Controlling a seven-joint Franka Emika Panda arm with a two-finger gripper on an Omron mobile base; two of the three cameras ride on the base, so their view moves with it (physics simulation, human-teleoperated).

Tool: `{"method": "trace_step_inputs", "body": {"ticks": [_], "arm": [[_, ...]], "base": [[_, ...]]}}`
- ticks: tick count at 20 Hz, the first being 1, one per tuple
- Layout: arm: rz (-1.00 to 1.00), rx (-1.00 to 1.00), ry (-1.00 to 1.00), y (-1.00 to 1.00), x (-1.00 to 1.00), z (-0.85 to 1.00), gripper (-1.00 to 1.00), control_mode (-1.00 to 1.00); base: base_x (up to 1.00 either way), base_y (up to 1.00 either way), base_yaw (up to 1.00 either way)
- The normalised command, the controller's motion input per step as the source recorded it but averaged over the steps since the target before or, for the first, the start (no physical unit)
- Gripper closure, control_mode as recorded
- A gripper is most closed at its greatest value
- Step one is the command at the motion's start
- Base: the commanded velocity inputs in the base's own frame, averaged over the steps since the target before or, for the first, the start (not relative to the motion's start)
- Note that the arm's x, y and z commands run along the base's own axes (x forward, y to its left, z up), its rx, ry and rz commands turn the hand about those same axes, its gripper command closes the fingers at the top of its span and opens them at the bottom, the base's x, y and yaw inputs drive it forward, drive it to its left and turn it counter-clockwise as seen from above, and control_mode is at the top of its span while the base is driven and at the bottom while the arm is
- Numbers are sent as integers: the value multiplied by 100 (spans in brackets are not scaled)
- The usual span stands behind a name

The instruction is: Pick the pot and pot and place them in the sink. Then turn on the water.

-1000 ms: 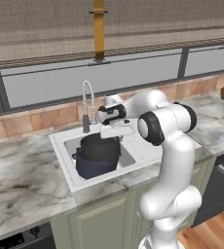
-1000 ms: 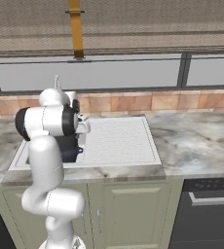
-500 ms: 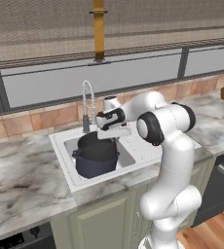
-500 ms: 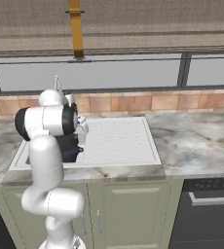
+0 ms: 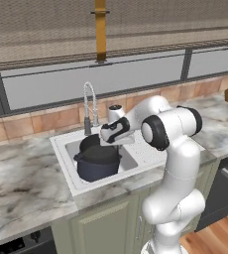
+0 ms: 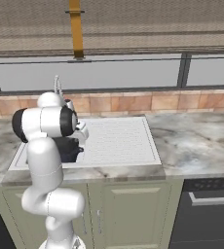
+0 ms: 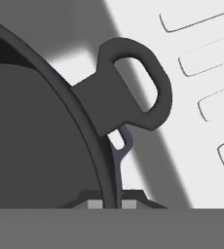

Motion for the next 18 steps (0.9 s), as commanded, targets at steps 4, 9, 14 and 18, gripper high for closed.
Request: {"method": "trace_step_inputs", "body": {"ticks": [4, 9, 14, 18], "arm": [[0, 0, 0, 0, 0, 0, 100, -100], [0, 0, 0, 0, 0, 0, -100, -100], [0, 0, 0, 0, 0, 0, -100, -100], [0, 2, -4, -1, -5, 6, -100, -100]], "base": [[0, 0, 0], [0, 0, 0], [0, 0, 0], [0, 0, 0]]}}
